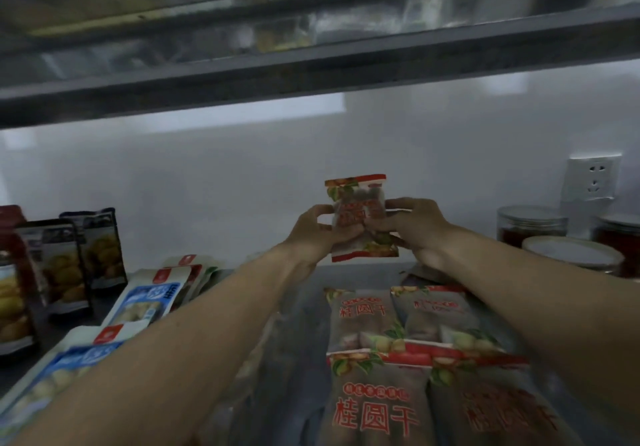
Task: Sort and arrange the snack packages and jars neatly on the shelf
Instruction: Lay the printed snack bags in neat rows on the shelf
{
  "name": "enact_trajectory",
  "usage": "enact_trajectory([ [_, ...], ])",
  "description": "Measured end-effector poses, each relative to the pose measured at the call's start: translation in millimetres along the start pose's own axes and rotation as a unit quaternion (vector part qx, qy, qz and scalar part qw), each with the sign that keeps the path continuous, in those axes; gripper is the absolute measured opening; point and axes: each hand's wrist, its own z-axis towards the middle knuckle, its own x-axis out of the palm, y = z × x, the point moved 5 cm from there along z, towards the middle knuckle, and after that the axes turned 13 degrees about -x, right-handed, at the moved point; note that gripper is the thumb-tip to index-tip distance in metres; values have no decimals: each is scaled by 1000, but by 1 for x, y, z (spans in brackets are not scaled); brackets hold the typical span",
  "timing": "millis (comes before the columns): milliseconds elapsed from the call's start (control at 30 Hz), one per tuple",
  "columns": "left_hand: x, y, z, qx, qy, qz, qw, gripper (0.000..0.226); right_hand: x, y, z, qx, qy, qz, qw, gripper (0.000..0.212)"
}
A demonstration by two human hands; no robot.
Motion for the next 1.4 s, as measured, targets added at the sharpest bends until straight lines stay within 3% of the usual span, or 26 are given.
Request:
enact_trajectory([
  [167,-2,-3,-20,38,-22,9,999,51,5,10,-15,13,62,39,997,35],
  [300,-1,-4,-27,40,-30,11,999,50,0,17,-22,-9,58,33,998,32],
  [567,-3,14,-16,-35,-92,49,994,61,-2,-8,-13,23,0,4,1000,56],
  [667,4,28,-13,-101,-61,46,992,41,5,-25,-11,37,12,-54,998,49],
  [767,3,42,-7,-127,-82,106,983,21,12,-40,-10,40,32,-149,988,25],
  [900,-6,37,-4,-131,-97,257,953,39,16,-42,-6,8,101,-337,936,28],
  [967,-3,23,-18,-113,-63,396,909,54,19,-27,-6,-50,143,-435,888,34],
  [1100,18,14,-59,-70,177,474,860,59,33,-19,-23,-80,316,-498,803,51],
  [1167,19,25,-69,-78,218,495,837,66,35,-27,-33,-70,380,-514,766,46],
  [1267,20,38,-69,-86,207,501,836,87,36,-30,-41,-84,392,-518,756,43],
  [1400,20,37,-70,-75,223,485,842,79,35,-26,-47,-78,396,-524,751,43],
])
